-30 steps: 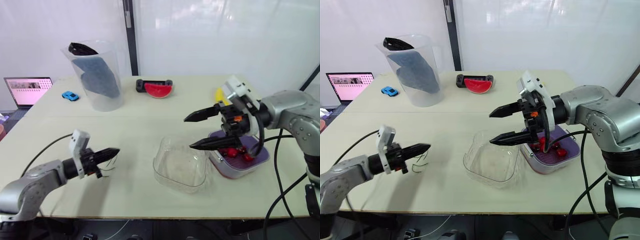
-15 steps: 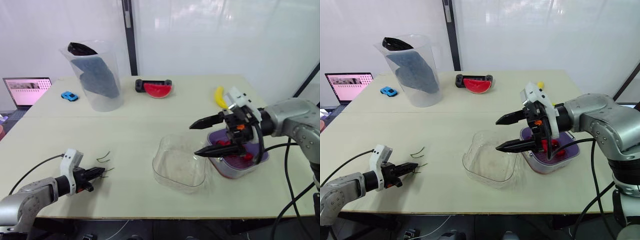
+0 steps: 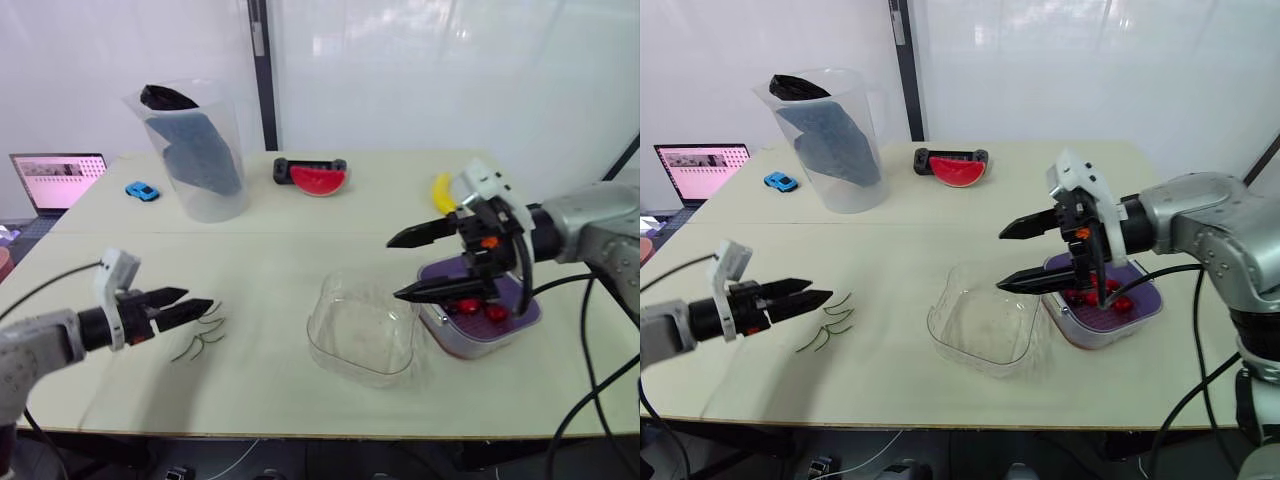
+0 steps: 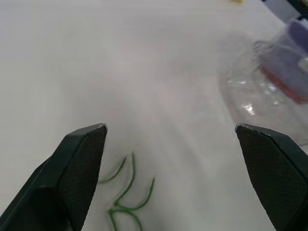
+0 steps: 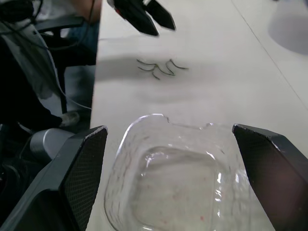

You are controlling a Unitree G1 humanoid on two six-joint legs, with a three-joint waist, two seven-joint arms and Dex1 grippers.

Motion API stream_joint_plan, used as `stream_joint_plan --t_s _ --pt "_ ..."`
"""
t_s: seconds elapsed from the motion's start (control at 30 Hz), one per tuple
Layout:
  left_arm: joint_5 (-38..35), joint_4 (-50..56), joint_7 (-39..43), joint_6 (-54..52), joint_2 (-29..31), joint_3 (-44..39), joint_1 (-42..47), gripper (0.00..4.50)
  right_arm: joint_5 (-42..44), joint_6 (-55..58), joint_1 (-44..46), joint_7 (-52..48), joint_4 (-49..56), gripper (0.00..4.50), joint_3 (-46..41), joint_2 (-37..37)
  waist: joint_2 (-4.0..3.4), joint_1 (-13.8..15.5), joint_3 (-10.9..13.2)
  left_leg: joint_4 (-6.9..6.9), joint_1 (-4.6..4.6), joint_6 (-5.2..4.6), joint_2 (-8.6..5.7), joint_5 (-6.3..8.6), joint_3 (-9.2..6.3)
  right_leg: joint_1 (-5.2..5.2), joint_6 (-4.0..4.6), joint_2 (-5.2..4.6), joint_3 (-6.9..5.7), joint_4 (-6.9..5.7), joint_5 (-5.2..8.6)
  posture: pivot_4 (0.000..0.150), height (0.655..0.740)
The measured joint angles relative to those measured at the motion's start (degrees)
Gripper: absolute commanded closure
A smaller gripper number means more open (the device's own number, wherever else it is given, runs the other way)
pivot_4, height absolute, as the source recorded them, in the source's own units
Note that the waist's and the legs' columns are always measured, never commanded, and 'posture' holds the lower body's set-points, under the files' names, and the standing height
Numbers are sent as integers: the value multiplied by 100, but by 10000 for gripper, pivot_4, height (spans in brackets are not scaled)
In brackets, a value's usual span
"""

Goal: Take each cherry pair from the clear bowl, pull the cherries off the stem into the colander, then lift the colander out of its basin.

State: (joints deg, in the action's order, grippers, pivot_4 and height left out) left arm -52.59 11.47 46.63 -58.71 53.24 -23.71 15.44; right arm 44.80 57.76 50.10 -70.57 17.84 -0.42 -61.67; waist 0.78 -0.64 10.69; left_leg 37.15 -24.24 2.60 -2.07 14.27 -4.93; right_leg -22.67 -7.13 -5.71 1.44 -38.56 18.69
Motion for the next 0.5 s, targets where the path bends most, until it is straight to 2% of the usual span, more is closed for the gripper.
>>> stream_joint_plan --t_s 0.1,0.23,0.43,0.5 --pt "-254 81 529 -129 307 333 791 381 40 175 -122 122 9 0 -294 -317 0 0 0 1 -4 0 -4 0 1 -1 0 1 -3 0 0 1500 7400" --pt "-368 126 1158 24 221 972 1871 381 95 470 -657 452 237 0 -831 -619 0 -18 -1 -1 -2 0 -9 0 6 0 0 7 -2 -1 0 1500 7400" --pt "-181 -8 2071 517 -295 1888 2955 381 150 1291 -2273 1078 956 0 -2339 -921 -2 -30 0 4 -3 -1 -9 0 17 -2 0 14 -1 -12 0 1500 7400" --pt "-51 -267 2291 724 -585 2102 3345 381 70 1692 -3080 1241 1346 0 -3172 -893 0 5 0 10 -5 -1 -10 0 16 7 0 17 -10 -11 0 1500 7400"
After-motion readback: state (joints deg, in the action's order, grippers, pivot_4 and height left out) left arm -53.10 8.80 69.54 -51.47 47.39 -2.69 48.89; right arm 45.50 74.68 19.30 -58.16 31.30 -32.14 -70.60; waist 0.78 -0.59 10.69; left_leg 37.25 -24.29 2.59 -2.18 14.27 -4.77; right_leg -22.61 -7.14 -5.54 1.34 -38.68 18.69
